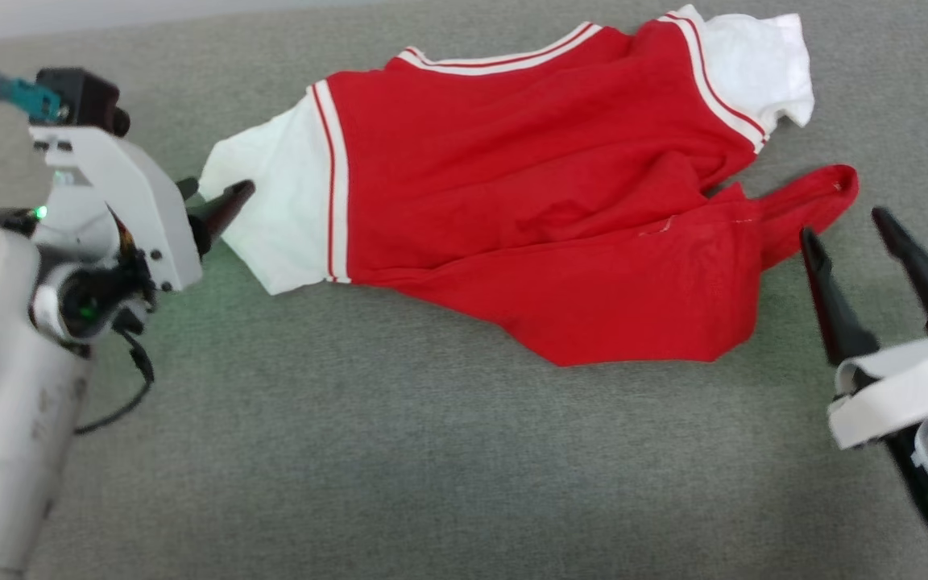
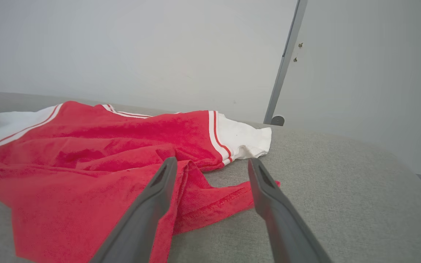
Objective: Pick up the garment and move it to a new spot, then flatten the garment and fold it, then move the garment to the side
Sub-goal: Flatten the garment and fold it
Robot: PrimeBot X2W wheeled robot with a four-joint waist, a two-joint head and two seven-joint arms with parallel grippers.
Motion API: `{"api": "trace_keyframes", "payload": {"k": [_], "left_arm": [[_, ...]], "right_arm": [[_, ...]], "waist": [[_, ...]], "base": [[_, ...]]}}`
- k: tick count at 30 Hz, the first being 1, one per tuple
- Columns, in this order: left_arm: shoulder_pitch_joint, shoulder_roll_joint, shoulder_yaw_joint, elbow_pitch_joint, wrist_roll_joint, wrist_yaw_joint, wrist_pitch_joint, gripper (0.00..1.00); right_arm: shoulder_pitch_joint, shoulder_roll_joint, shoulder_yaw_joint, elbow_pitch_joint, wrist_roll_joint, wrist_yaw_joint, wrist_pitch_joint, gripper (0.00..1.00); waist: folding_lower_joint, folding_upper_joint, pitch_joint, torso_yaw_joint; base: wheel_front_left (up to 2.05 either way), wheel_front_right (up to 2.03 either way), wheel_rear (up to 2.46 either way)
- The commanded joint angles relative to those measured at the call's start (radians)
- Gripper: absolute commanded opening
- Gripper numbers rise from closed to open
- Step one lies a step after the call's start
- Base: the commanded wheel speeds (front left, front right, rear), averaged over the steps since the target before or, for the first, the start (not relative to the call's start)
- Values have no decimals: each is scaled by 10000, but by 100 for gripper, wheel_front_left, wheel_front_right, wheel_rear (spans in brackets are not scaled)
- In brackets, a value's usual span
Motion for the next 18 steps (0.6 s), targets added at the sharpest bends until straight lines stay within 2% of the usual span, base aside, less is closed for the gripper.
{"api": "trace_keyframes", "payload": {"k": [1,8,11,14,18], "left_arm": [[480,-130,153,-339,90,-64,-787,100],[2321,-530,504,-1739,678,383,-3781,100],[3174,-757,488,-2487,1125,561,-5122,100],[3888,-900,130,-3248,1878,531,-6362,100],[4486,-1271,-80,-3848,2566,777,-7818,100]], "right_arm": [[-412,-403,212,25,-138,-15,300,100],[-2059,-1586,639,606,639,-15,2049,100],[-3019,-2257,915,1204,1216,-16,3033,100],[-4021,-2997,1187,1960,1706,-15,4017,100],[-5534,-3915,1701,3067,1753,-15,4961,100]], "waist": [[0,0,-90,246],[0,0,63,1174],[0,0,261,1605],[0,0,535,2090],[0,0,947,2713]], "base": [[0,0,0],[0,0,0],[0,0,0],[0,0,0],[0,0,0]]}}
